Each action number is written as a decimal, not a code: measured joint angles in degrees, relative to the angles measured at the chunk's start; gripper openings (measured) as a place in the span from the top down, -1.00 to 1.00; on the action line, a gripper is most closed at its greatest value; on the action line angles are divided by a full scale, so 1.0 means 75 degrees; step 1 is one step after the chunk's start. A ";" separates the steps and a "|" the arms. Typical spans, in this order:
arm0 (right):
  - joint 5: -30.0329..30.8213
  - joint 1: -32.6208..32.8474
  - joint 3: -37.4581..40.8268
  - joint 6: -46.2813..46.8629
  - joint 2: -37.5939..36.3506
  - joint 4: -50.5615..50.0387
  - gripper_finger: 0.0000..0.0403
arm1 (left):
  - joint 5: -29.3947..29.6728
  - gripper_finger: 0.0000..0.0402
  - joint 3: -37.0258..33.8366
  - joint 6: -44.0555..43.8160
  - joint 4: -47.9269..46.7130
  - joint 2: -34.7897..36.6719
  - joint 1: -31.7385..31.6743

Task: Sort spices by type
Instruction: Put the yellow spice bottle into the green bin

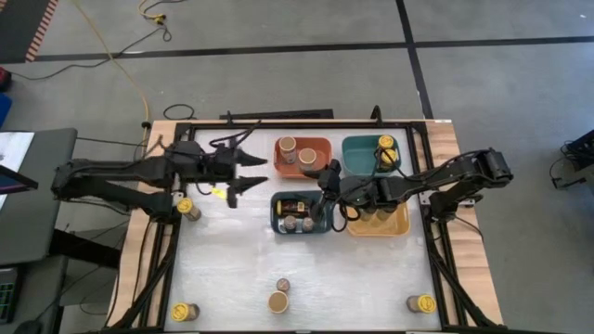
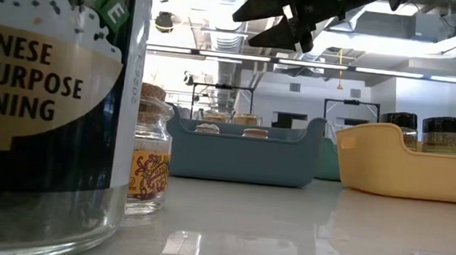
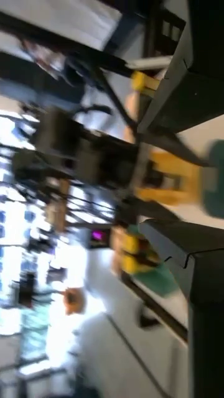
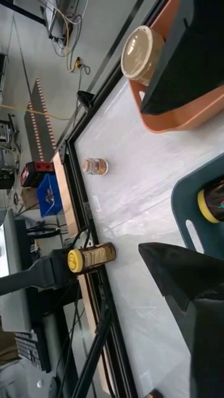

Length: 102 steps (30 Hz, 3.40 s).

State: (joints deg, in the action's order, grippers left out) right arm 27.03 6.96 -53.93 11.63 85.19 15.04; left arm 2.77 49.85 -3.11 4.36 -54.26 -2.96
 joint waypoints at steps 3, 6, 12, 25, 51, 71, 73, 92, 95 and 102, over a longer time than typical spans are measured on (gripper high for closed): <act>0.0003 0.0000 0.0000 0.0012 0.0000 0.0067 -0.88 | 0.0386 -0.08 -0.0020 -0.0268 -0.1429 0.0644 0.0000; 0.0003 -0.0049 0.0000 0.0106 -0.0003 0.0253 -0.88 | 0.0675 -0.08 -0.0389 -0.0737 -0.2228 0.1219 0.0000; 0.0001 -0.0214 0.0000 0.0307 -0.0003 0.0301 -0.88 | 0.0705 -0.08 -0.1947 -0.1625 -0.1857 0.2306 0.0000; -0.0969 -0.0645 -0.3030 -0.0416 0.0772 -0.5584 -0.76 | 0.0754 -0.08 -0.3690 -0.2083 -0.0484 0.2869 -0.0003; -0.2439 -0.0699 -0.6537 -0.1827 0.5104 -0.9239 -0.62 | 0.0897 -0.08 -0.3690 -0.2104 -0.0477 0.2839 -0.0003; -0.2401 -0.0609 -0.6528 -0.1649 0.5605 -0.9289 -0.11 | 0.0897 -0.08 -0.3690 -0.2165 -0.0478 0.2838 -0.0003; -0.2363 -0.0612 -0.6528 -0.1463 0.5338 -0.9305 -0.11 | 0.0897 -0.08 -0.3690 -0.2165 -0.0473 0.2839 -0.0003; 0.0456 -0.0446 -0.5324 0.1078 0.0699 -1.0775 -0.11 | 0.0942 -0.08 -0.3690 -0.2337 0.0345 0.2836 -0.0003; 0.0800 -0.0196 -0.3798 0.1976 -0.0545 -1.0320 -0.11 | 0.0941 -0.08 -0.3688 -0.2247 0.0981 0.2836 -0.0003; 0.1638 0.0481 0.0492 0.2309 -0.3433 -0.5261 -0.11 | 0.0957 -0.08 -0.3682 -0.1738 0.2241 0.2527 -0.0003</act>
State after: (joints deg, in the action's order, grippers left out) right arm 39.31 10.57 -50.24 28.95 59.44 -24.42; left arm 9.95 22.24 -16.15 21.17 -35.31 -2.98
